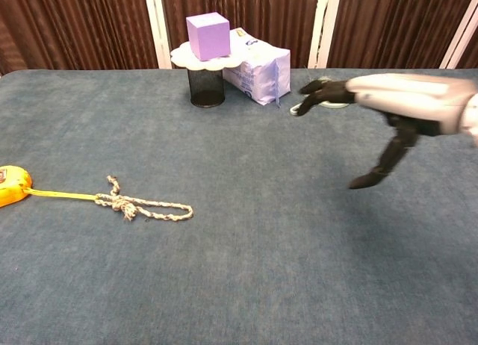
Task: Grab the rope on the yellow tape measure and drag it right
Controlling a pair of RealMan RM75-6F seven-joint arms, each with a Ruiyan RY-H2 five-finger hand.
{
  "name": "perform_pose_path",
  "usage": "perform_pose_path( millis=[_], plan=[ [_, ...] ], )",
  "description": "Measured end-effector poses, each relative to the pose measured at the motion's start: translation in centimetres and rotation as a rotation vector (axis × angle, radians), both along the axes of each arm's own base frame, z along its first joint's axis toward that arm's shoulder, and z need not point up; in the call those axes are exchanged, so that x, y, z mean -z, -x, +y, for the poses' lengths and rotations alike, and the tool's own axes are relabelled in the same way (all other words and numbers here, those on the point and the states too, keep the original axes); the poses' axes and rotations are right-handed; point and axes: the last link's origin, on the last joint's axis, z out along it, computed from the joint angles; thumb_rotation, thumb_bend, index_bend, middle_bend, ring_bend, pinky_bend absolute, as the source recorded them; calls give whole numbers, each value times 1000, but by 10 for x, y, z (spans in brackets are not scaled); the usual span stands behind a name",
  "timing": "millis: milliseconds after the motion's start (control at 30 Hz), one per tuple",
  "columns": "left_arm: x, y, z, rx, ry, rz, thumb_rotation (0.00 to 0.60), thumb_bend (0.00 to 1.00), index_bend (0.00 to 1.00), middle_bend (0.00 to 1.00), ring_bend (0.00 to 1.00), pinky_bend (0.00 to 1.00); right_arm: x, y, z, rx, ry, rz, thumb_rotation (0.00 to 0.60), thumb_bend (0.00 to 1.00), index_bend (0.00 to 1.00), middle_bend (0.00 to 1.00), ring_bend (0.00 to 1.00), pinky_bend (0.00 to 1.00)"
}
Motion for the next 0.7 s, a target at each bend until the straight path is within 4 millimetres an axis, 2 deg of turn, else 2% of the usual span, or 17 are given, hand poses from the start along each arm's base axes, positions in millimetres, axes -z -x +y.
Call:
perform_pose_path(
  millis=[200,533,700],
  plan=[
    [-6,1,-2,-4,-23,-6,600,467,34,0,0,72,28,-30,-13,-33,-37,-25,600,262,324,28,9,0],
    [-10,4,-4,-11,-40,-11,600,465,34,0,0,72,66,-57,-29,-65,-70,-10,600,363,349,28,9,0],
    [-11,5,-3,-22,-45,-14,600,467,34,0,0,72,84,-66,-30,-74,-109,-6,600,388,350,28,9,0]
  ],
)
